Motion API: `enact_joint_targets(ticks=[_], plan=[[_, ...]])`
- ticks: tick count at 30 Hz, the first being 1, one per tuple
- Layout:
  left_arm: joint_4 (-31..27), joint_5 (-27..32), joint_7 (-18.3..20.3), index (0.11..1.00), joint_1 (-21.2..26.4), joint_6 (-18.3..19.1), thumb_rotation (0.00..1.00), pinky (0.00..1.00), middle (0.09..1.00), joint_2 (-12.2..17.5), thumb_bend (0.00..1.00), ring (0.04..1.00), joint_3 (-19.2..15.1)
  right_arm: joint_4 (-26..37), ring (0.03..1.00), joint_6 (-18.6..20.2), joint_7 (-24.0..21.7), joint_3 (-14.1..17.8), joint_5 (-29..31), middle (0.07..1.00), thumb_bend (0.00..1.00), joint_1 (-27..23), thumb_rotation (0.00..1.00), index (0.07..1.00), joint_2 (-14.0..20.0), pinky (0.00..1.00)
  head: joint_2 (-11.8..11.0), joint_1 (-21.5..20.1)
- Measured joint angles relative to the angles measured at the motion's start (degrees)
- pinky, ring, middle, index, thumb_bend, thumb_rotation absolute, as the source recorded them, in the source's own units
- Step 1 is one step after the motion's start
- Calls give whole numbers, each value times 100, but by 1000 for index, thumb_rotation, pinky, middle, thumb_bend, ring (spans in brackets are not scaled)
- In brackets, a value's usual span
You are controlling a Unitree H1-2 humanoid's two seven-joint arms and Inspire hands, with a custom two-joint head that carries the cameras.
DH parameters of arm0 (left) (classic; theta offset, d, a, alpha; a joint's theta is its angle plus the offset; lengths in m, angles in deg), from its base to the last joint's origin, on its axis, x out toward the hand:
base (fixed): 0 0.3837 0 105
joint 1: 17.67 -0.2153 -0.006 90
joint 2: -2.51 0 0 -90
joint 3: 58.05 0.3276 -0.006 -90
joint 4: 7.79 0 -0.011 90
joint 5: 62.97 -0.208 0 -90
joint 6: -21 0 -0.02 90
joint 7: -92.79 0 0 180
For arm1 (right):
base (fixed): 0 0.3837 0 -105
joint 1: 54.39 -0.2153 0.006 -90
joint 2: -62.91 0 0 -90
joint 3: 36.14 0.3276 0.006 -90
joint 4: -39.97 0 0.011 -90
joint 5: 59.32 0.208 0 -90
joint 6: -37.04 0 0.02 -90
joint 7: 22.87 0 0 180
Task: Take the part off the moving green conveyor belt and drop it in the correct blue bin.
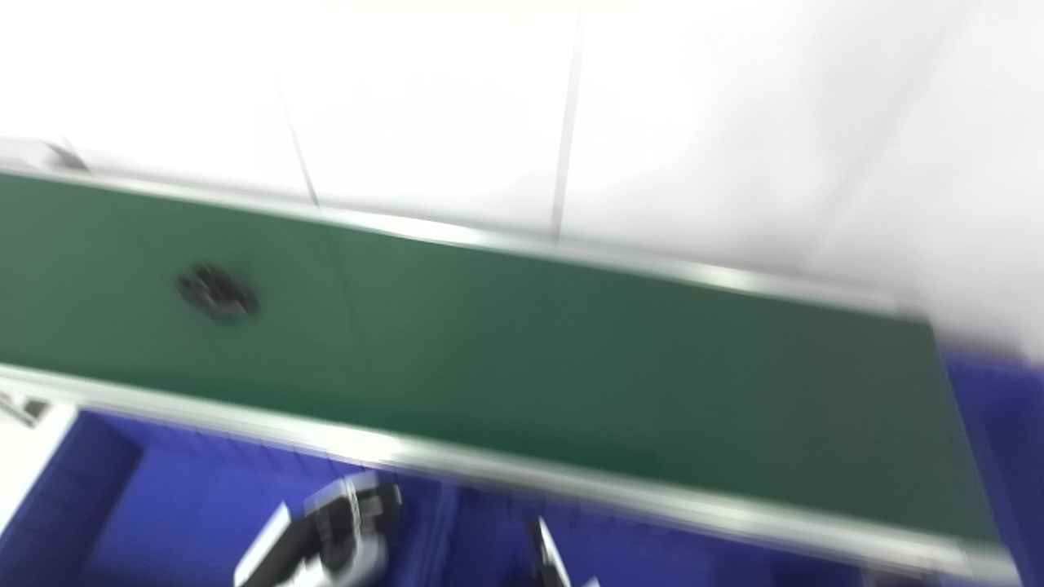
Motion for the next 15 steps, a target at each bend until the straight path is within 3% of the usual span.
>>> enact_joint_targets(ticks=[15], plan=[[153, -89, -273, 744, 141, 0, 737, 655, 747, 214, 801, 721, 310, -331, 981, -304, 36, 62, 77, 1000, 755, -147, 847, 1000, -7, 904, -352, 9]])
